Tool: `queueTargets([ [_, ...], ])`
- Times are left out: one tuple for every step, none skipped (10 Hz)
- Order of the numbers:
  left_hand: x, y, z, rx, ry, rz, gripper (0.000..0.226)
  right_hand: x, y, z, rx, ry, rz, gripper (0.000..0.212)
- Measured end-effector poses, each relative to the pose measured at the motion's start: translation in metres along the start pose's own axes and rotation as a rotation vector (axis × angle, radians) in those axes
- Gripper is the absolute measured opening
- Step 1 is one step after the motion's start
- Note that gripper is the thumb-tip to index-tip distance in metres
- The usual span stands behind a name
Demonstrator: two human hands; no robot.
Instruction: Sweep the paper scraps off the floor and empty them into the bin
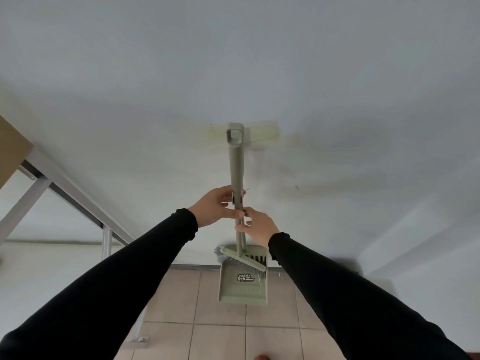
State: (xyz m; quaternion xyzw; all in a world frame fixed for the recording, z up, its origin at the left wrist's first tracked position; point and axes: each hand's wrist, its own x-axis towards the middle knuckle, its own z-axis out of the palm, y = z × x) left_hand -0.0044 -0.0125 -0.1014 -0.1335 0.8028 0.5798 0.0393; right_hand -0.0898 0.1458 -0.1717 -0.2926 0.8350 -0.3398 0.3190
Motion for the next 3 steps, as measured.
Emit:
queueTargets([
  [-0.0036,0.0022,0.0002,0.018,0.019,0.005,0.044,-0.0016,0.0022,-0.0016,0.010,-0.005,0.004,0.058],
  [-0.0077,-0.0004,0.0000,0.026,0.025,0.015,0.043,-0.0091,0.0015,-0.0052,-0.027,0.001,0.001,0.061],
  [-0.0097,-0.0024,0.0004,0.021,0.032,0.030,0.044,-0.0108,0.0012,-0.0094,-0.041,0.018,-0.014,0.065],
])
